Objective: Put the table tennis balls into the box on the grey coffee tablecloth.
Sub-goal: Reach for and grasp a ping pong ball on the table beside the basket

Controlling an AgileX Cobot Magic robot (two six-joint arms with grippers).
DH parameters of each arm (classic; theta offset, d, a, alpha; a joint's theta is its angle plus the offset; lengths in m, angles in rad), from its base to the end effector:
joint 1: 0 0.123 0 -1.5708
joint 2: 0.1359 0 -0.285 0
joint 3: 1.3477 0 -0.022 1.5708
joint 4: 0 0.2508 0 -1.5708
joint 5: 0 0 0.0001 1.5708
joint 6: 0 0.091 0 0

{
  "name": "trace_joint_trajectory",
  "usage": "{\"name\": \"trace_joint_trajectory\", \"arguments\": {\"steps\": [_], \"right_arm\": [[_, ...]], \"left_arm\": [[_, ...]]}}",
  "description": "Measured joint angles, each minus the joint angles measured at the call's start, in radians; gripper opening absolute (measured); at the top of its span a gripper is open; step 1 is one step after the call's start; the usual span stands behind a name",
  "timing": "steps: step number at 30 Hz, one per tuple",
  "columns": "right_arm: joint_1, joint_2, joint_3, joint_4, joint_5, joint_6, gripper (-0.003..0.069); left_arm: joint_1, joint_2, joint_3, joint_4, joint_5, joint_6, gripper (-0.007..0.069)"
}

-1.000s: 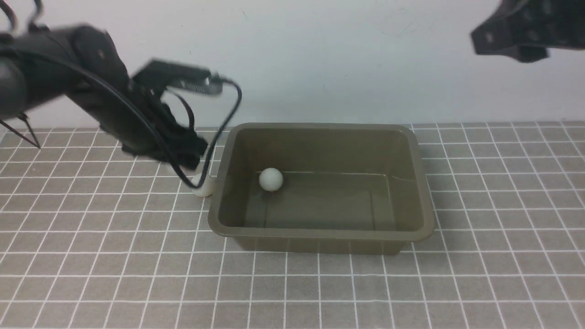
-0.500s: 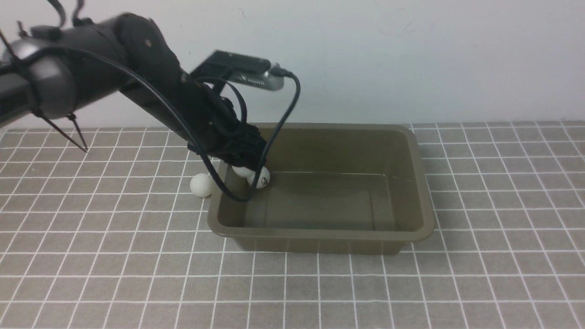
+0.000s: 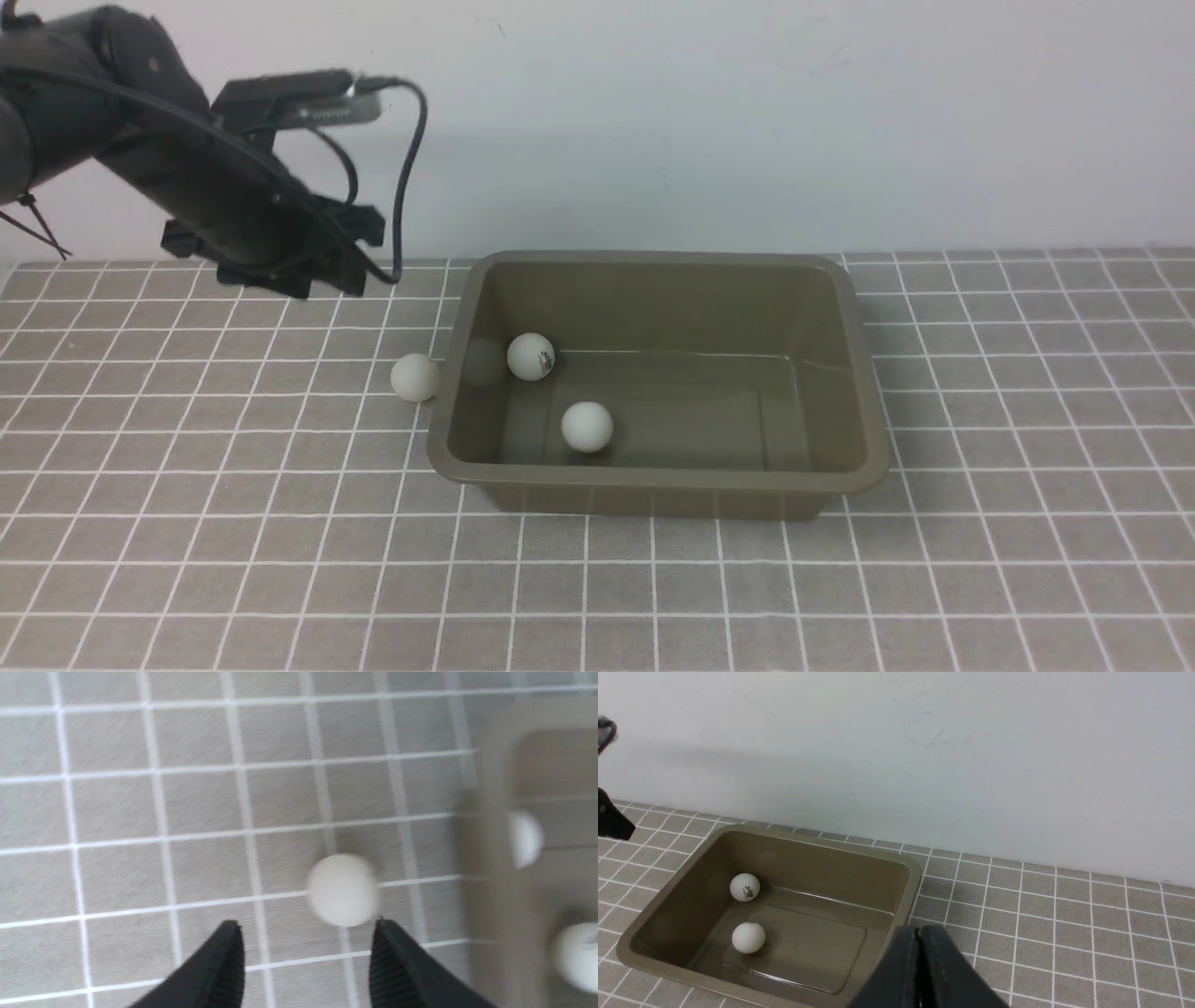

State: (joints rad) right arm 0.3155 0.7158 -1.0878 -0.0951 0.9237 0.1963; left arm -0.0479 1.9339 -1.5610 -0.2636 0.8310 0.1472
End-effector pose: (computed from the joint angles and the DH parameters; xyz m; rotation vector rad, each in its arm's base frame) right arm 0.1053 0.0271 0.4278 -0.1321 2.0337 0.2087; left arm 0.4224 -0.0378 0.2441 0.0823 2.6640 -0.2844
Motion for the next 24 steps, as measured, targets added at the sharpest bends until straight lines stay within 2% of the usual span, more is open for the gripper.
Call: {"name": "trace_joint_trajectory", "arguments": {"steps": [3, 8, 12, 15, 20, 22, 24], "right_arm": [[0.000, 0.000, 0.000, 0.000, -0.002, 0.001, -0.0015], [0.000, 0.000, 0.000, 0.000, -0.003, 0.001, -0.0015], [0.000, 0.000, 0.000, 0.000, -0.003, 0.001, -0.0015], [0.000, 0.000, 0.000, 0.000, -0.003, 0.001, -0.0015], [0.000, 0.000, 0.000, 0.000, -0.004, 0.001, -0.0015], [0.000, 0.000, 0.000, 0.001, -0.004, 0.001, -0.0015], [0.000, 0.000, 0.000, 0.001, -0.004, 0.001, -0.0015]], "left_arm": [[0.000, 0.063, 0.000, -0.042, 0.000, 0.073, 0.0320], [-0.016, 0.127, 0.000, -0.145, -0.030, 0.156, 0.0445], [-0.021, 0.165, 0.000, -0.163, -0.075, 0.182, 0.0540], [-0.021, 0.197, 0.000, -0.165, -0.081, 0.186, 0.0562], [-0.021, 0.229, 0.000, -0.175, -0.080, 0.203, 0.0540], [-0.021, 0.240, 0.000, -0.179, -0.083, 0.223, 0.0487], [-0.021, 0.242, 0.000, -0.180, -0.090, 0.236, 0.0395]]}}
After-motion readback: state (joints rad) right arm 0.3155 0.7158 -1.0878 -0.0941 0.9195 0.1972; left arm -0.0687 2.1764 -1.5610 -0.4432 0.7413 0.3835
